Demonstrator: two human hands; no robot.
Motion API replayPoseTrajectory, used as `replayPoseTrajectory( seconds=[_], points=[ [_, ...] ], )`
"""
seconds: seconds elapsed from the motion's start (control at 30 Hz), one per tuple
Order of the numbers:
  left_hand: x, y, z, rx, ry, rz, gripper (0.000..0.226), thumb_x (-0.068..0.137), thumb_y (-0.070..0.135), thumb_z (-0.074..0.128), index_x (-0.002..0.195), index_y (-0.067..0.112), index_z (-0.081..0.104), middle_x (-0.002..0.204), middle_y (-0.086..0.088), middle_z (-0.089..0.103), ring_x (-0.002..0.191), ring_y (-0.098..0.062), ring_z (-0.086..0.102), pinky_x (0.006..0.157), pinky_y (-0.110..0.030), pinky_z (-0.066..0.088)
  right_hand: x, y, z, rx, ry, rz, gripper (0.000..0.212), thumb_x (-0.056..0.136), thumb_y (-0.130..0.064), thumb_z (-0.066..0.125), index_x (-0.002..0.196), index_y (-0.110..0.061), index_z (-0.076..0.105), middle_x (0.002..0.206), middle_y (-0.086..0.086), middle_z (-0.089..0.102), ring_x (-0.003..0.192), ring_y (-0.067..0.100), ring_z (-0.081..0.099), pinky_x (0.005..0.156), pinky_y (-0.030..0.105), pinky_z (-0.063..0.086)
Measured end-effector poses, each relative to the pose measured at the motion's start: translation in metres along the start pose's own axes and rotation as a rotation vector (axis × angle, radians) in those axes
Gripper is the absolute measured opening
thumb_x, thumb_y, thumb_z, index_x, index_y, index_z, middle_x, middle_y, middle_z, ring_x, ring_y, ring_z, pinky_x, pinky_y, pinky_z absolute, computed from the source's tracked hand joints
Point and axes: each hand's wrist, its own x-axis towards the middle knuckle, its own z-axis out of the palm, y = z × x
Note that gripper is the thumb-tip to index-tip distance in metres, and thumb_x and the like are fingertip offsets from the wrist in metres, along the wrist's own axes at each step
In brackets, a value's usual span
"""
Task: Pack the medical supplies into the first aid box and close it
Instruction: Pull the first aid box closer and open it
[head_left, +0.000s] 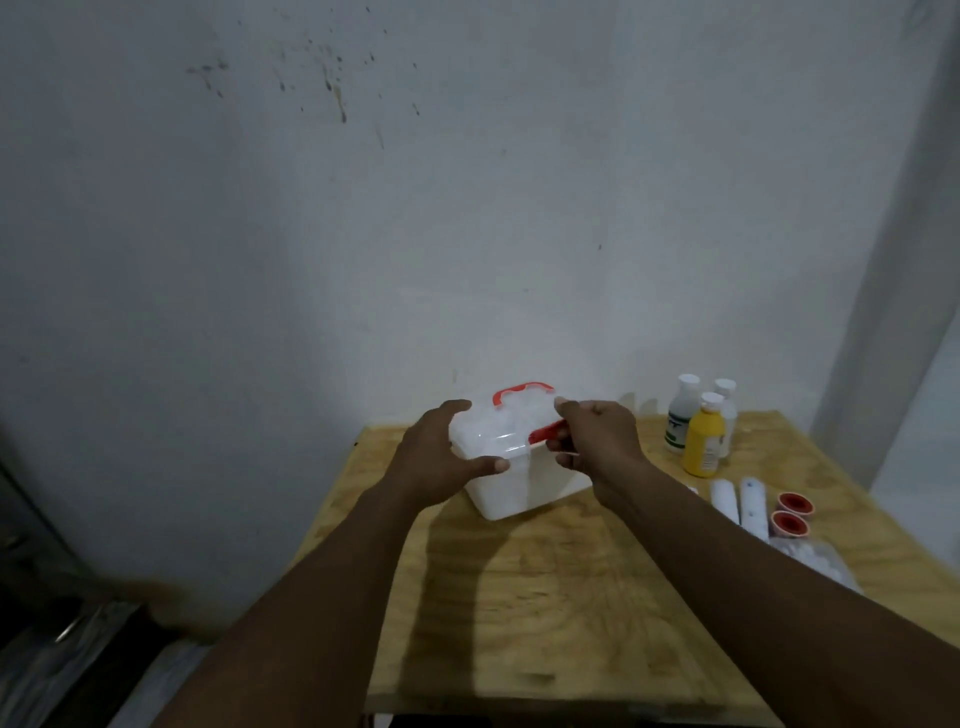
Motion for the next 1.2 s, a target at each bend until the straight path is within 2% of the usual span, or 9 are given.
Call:
replayPoseTrajectory(
  seconds=[0.23,0.37,0.47,0.57,0.7,0.8,1.0,1.07,1.2],
  points=[
    [-0.004,-0.003,-0.023,-0.05,-0.111,0.003,0.096,0.058,0.058,0.09,0.142,0.034,0.05,0.149,0.003,0.052,0.115,-0.022,0.062,0.085,-0.03,0.055,-0.017,-0.032,-0.03,-0.502,-0.275,-0.316,0.025,0.086,-0.022,0.065,0.109,-0.015,0.059,0.078,0.01,0.075,0.061,0.018,0.067,0.051,0.025,0.047],
    [-0.008,-0.003,-0.03,-0.07,-0.106,0.038,0.09,0.059,0.06,0.089,0.138,0.035,0.054,0.145,0.007,0.055,0.111,-0.019,0.063,0.08,-0.024,0.053,-0.009,-0.027,-0.036,-0.802,-0.117,-0.55,0.038,0.08,-0.049,0.073,0.101,-0.019,0.063,0.074,0.0,0.065,0.073,0.017,0.063,0.063,0.03,0.047],
    [-0.006,0.004,-0.036,-0.085,-0.03,0.065,0.077,0.063,0.065,0.084,0.131,0.034,0.062,0.136,0.008,0.063,0.108,-0.015,0.066,0.087,-0.027,0.054,-0.002,-0.026,-0.039,-0.877,-0.007,-0.636,0.055,0.073,-0.068,0.066,0.106,-0.024,0.061,0.103,0.001,0.055,0.103,0.018,0.05,0.079,0.033,0.045],
    [0.001,0.013,-0.048,-0.118,0.034,0.025,0.075,0.062,0.078,0.075,0.122,0.033,0.071,0.116,0.008,0.074,0.101,-0.008,0.071,0.089,-0.029,0.056,0.008,-0.037,-0.04,-0.815,-0.037,-0.632,0.055,0.076,-0.068,0.064,0.113,-0.028,0.06,0.124,0.007,0.051,0.122,0.024,0.045,0.096,0.04,0.043],
    [0.013,0.023,-0.062,-0.144,0.104,-0.01,0.081,0.062,0.093,0.056,0.103,0.027,0.078,0.098,0.004,0.079,0.092,-0.011,0.073,0.087,-0.034,0.056,0.019,-0.069,-0.031,-0.616,-0.089,-0.638,0.039,0.082,-0.047,0.071,0.112,-0.023,0.065,0.117,0.002,0.058,0.11,0.015,0.056,0.095,0.032,0.046],
    [0.028,0.028,-0.067,-0.213,0.123,-0.101,0.079,0.07,0.093,0.046,0.091,0.023,0.077,0.083,-0.002,0.08,0.084,-0.019,0.075,0.09,-0.043,0.057,0.036,-0.087,-0.024,-0.499,-0.099,-0.578,0.034,0.08,-0.042,0.072,0.108,-0.023,0.067,0.112,0.0,0.065,0.106,0.015,0.061,0.094,0.039,0.051],
    [0.061,0.02,-0.056,-0.373,0.054,-0.36,0.072,0.089,0.076,0.045,0.107,0.011,0.07,0.095,-0.014,0.079,0.086,-0.031,0.075,0.068,-0.031,0.051,0.077,-0.077,-0.01,-0.418,-0.142,-0.396,0.045,0.086,-0.028,0.069,0.129,-0.017,0.059,0.133,0.01,0.059,0.119,0.021,0.057,0.098,0.038,0.048],
    [0.067,0.012,-0.046,-0.414,0.028,-0.389,0.062,0.095,0.066,0.046,0.113,0.01,0.068,0.102,-0.014,0.077,0.09,-0.032,0.074,0.068,-0.032,0.052,0.089,-0.066,-0.008,-0.42,-0.128,-0.348,0.057,0.085,-0.027,0.07,0.138,-0.015,0.052,0.142,0.011,0.053,0.132,0.02,0.05,0.106,0.037,0.043],
    [0.065,-0.005,-0.022,-0.439,-0.037,-0.453,0.048,0.097,0.053,0.057,0.12,0.011,0.065,0.105,-0.013,0.077,0.088,-0.031,0.075,0.078,-0.039,0.059,0.109,-0.04,-0.009,-0.505,-0.097,-0.241,0.064,0.083,-0.031,0.071,0.14,-0.01,0.05,0.144,0.012,0.051,0.13,0.026,0.051,0.109,0.04,0.041]
  ],
)
